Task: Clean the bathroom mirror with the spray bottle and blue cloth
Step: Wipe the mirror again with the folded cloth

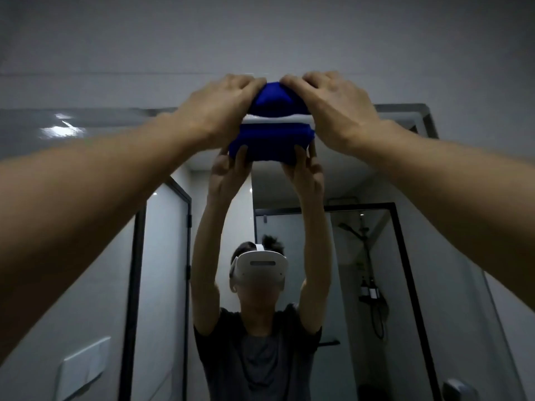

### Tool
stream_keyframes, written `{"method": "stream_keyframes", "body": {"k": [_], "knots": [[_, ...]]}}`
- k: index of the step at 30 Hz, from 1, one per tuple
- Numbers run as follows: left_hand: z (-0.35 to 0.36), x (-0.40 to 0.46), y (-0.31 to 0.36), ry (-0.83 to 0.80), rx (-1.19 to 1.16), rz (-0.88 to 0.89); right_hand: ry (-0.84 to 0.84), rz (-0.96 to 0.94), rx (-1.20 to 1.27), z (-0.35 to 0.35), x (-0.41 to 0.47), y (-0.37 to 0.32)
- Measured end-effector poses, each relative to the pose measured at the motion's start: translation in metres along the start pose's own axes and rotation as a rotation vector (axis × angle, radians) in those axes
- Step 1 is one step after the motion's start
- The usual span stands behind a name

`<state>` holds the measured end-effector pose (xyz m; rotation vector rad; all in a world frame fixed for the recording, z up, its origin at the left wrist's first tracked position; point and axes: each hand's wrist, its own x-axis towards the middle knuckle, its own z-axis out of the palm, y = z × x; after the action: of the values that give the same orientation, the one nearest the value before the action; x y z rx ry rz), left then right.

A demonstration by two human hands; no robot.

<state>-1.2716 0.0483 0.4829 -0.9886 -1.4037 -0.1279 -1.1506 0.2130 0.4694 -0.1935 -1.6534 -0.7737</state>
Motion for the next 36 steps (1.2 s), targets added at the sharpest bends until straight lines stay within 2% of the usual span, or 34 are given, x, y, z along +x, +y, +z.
{"method": "stream_keyframes", "body": {"k": [3,6,10,14,18,24,36], "knots": [[0.009,0.014,-0.004,0.002,-0.011,-0.038,0.001,0.025,-0.042,0.011,0.012,0.005],[0.025,0.015,-0.002,-0.076,-0.036,-0.084,-0.084,0.021,-0.135,0.029,0.016,0.002],[0.043,0.009,0.006,-0.032,-0.044,-0.141,-0.129,0.039,-0.117,0.050,0.014,-0.004],[0.039,0.011,0.006,-0.053,-0.025,-0.136,-0.113,-0.047,-0.176,0.038,0.023,-0.002],[0.036,0.008,0.004,-0.071,0.008,-0.107,-0.146,-0.015,-0.099,0.028,0.022,-0.013],[0.036,0.014,0.014,-0.064,-0.063,-0.145,-0.246,0.005,0.006,0.029,0.026,-0.012],[0.055,-0.016,0.010,-0.007,-0.075,-0.094,-0.141,-0.010,0.127,0.047,-0.002,-0.009]]}}
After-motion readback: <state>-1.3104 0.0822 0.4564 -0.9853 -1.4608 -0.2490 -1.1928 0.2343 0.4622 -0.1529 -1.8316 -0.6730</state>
